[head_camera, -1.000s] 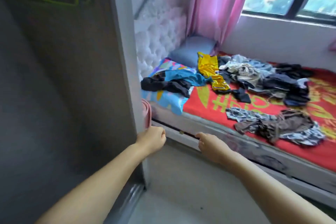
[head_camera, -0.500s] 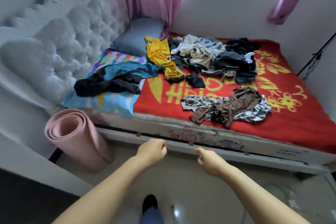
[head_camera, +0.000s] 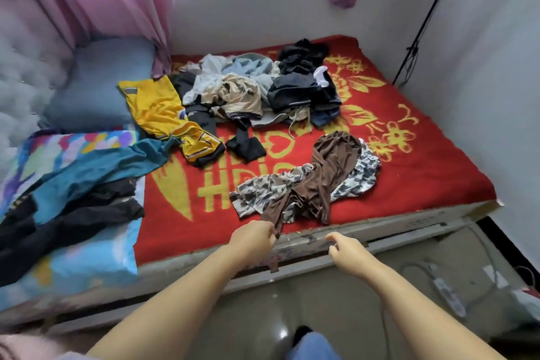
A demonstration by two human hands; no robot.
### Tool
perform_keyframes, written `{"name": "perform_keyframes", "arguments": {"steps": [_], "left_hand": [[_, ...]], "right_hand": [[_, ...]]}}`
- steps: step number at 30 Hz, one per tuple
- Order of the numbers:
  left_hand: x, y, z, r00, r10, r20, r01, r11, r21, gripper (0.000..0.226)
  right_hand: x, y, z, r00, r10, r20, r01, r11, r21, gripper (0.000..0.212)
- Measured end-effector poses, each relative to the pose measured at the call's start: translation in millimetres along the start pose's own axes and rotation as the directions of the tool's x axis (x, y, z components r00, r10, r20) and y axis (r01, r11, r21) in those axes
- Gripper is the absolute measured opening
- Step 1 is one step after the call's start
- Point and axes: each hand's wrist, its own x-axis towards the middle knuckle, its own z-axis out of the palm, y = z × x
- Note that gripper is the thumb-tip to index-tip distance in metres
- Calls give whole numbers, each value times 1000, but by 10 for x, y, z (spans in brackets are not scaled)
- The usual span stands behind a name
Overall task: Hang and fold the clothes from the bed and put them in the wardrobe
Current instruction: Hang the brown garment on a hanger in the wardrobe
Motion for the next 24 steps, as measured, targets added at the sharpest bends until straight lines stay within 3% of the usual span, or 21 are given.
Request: {"name": "perform_keyframes", "arguments": {"steps": [6, 15, 20, 24], "left_hand": [[1234, 407, -180, 994, 59, 89, -60, 998, 6, 27], [3385, 939, -136, 989, -35, 147, 49, 994, -96, 25], [4486, 951, 241, 982, -75, 171, 100, 984, -145, 28], [5328, 894, 642, 982, -152, 114, 175, 959, -224, 33]], "right_hand": [[916, 340, -557, 999, 42, -14, -40, 996, 75, 38], [2924, 975, -1781, 994, 75, 82, -80, 996, 50, 36], [4135, 1293, -1926, 988, 157, 7, -155, 968, 198, 35], [5033, 1503, -1839, 978, 180, -109, -149, 958, 246, 43]]}}
